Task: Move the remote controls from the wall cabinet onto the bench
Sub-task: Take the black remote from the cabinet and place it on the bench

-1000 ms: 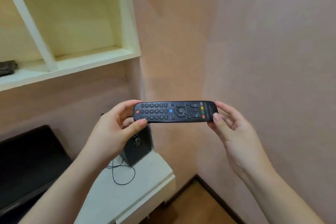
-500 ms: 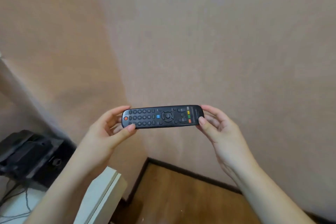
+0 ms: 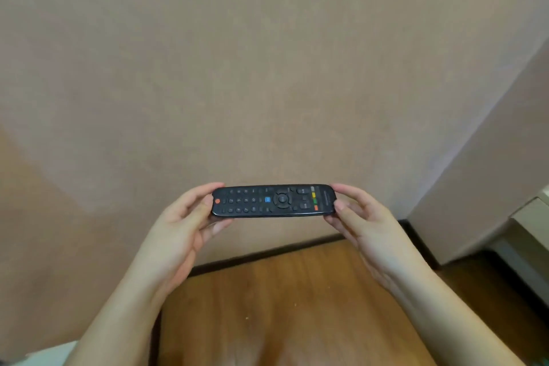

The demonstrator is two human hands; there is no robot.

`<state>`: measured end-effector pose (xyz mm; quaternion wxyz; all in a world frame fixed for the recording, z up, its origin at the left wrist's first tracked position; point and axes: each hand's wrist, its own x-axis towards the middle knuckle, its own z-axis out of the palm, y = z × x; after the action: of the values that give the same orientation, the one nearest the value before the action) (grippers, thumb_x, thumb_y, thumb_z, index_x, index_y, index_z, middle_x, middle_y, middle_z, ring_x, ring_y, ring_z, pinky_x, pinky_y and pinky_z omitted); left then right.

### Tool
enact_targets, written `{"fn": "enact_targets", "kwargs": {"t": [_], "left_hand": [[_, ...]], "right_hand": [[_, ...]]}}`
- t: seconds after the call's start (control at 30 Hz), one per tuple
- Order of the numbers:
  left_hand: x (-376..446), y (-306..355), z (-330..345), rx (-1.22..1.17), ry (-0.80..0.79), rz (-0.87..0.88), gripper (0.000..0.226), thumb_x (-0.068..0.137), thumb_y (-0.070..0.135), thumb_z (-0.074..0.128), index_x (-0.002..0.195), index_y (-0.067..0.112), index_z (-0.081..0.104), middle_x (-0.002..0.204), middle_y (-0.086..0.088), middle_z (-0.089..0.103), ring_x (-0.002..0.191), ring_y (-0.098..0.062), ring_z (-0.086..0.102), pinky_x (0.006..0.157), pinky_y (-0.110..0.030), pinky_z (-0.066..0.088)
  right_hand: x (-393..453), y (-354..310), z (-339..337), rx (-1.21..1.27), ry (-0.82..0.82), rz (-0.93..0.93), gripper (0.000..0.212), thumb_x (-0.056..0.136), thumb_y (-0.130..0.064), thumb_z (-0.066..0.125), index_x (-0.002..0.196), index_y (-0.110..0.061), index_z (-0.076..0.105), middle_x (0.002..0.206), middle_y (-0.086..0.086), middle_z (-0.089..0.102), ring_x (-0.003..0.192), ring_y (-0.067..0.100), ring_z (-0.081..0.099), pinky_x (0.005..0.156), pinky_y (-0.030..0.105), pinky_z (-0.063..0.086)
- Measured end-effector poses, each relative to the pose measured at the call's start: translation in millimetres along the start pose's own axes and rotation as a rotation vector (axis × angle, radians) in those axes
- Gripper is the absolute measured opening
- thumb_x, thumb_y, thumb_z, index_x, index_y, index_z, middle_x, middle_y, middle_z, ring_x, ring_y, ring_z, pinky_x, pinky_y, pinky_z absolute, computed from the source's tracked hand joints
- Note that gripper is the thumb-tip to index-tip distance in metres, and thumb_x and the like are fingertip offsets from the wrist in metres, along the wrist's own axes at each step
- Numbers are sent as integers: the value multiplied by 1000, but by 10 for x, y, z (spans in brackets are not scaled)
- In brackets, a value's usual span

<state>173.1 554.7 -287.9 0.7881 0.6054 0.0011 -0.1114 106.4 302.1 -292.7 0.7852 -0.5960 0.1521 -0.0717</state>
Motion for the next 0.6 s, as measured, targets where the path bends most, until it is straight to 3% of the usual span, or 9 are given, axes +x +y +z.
{"fn": "enact_targets", "kwargs": {"t": [0.2,0.4,0.6], "left_hand": [[54,-260,590,-47,-194,-88,25,98,7,45,111,10,66,109,-14,62,96,-23,62,73,-25,57],[-105,-490,1343,-11,-374,-144,22,98,8,46,109,11,64,103,-11,61,88,-15,60,71,-23,57],[-465,-773,2091,56,-518,-205,22,98,5,46,112,8,63,103,-10,63,81,-9,69,70,-23,59]], "right_hand": [[-464,-90,-549,-42,229,-55,24,95,-9,52,116,-18,61,102,6,73,92,15,70,79,18,55],[-1013,-142,-1174,-39,432,-79,25,96,-8,52,115,-21,62,100,3,72,96,14,69,82,21,55],[-1636,-119,-1850,1,572,-103,26,96,-7,51,117,-19,60,101,4,72,97,15,68,85,24,53]]}}
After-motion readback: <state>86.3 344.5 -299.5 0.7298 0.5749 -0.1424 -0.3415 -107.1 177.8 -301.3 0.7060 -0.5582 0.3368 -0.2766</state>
